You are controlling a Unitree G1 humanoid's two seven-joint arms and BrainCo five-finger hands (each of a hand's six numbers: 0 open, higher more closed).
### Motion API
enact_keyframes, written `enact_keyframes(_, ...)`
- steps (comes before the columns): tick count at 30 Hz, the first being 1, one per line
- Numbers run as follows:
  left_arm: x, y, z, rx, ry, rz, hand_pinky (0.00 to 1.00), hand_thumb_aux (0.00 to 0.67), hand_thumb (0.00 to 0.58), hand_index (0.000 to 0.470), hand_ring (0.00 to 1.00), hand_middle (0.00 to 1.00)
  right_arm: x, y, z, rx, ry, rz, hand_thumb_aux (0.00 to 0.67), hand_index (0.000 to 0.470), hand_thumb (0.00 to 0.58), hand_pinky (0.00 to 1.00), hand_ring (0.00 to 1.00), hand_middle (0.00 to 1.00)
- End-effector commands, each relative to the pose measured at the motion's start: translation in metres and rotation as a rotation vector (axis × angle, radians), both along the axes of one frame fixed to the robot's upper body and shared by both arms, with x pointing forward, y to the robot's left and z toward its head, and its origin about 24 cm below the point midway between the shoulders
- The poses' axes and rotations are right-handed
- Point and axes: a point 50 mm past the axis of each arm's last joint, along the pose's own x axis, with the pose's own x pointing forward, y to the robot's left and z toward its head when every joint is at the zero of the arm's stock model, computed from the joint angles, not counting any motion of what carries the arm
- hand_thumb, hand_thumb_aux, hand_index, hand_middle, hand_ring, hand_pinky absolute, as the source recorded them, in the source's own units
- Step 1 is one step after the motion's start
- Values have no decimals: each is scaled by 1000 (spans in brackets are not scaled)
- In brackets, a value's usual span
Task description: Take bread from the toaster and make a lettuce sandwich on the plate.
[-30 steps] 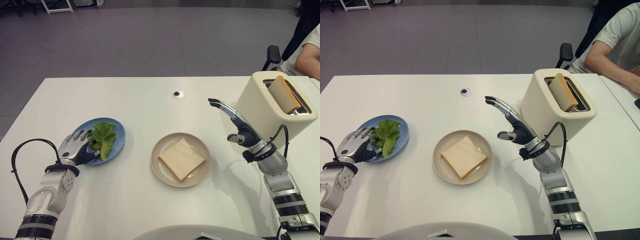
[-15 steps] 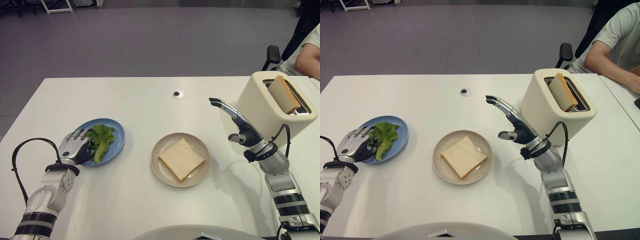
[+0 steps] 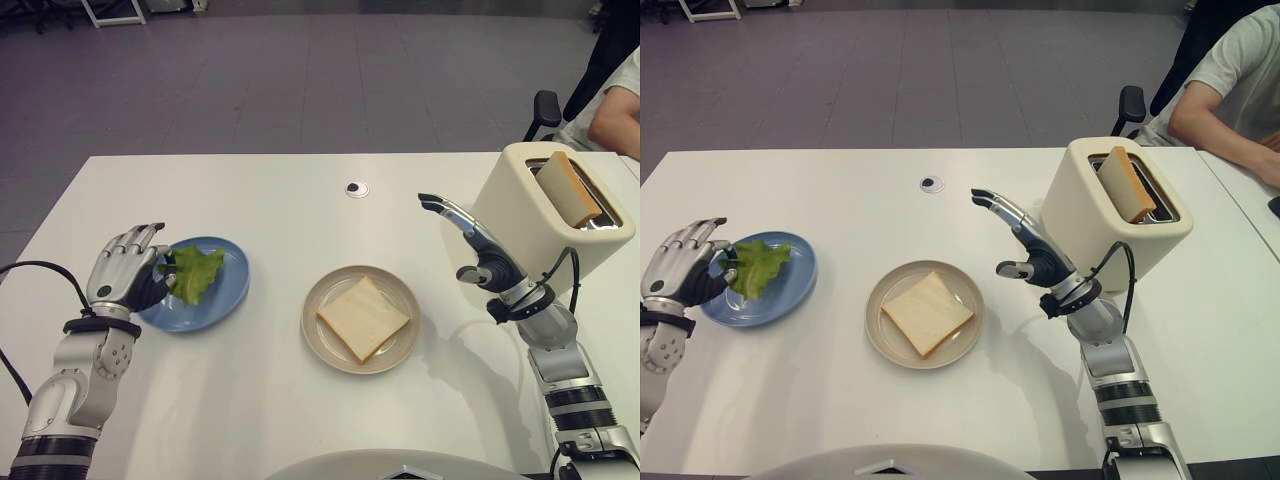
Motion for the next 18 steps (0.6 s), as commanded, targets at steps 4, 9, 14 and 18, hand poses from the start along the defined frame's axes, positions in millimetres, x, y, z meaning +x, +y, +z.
enact_keyframes(4,1,-52,25,-122,-21,-216,0,670,580,470,0,0,2,1,3,1,-15,-5,0,0,0,0,0,0)
enact_keyframes(9,12,-111,20,-205,15,-436,0,670,580,470,0,0,3,1,5,4,-25,-11,0,0,0,0,0,0)
enact_keyframes(14,21,-169,-5,-303,83,-613,0,670,580,470,0,0,6,1,8,11,-36,-20,0,0,0,0,0,0)
enact_keyframes(18,24,-197,-26,-259,120,-684,0,670,580,470,0,0,6,1,9,14,-43,-22,0,0,0,0,0,0)
